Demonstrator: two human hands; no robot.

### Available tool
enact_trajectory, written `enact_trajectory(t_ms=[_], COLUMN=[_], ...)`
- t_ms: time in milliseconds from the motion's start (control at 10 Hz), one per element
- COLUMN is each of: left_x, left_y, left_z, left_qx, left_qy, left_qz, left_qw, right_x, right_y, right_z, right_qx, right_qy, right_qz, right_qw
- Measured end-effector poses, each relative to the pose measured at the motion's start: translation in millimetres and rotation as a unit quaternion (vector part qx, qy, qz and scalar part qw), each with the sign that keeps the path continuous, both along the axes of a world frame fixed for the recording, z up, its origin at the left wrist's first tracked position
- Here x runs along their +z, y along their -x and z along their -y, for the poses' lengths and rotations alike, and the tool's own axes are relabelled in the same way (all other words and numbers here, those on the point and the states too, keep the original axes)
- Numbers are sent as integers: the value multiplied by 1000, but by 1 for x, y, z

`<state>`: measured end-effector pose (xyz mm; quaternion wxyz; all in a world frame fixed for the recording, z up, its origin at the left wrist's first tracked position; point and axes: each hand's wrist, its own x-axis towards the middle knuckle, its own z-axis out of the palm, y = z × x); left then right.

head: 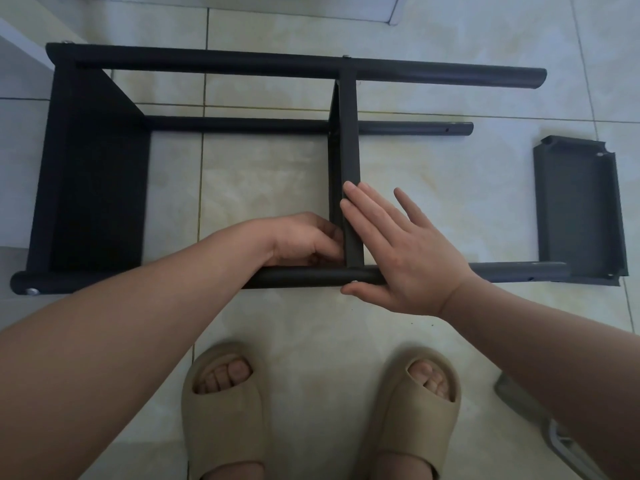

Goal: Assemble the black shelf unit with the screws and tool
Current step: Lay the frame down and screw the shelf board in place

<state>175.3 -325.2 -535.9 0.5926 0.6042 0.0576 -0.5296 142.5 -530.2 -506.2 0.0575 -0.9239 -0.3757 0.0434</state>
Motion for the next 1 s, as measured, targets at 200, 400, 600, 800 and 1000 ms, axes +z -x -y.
enact_trajectory(t_ms=[200,400,600,800,1000], left_x=[2,1,0,-1,0], left_y=[0,-1,0,-2,-2], left_z=[-1,-1,1,0,0], left_qx=[17,5,-13,-3,4], left_qy=[36,39,6,17,33], left_qz=[-26,-44,-19,-24,-36], left_qw=[999,998,1000,1000,999], right_x=[1,1,2,2,3], right_y=[0,0,0,0,0], right_z=[0,0,0,-1,-1], right_qx=[-1,0,1,1,1], right_qy=[8,8,9,2,6], right_qz=[-4,-4,-8,-7,-6], right_qw=[1000,1000,1000,1000,1000])
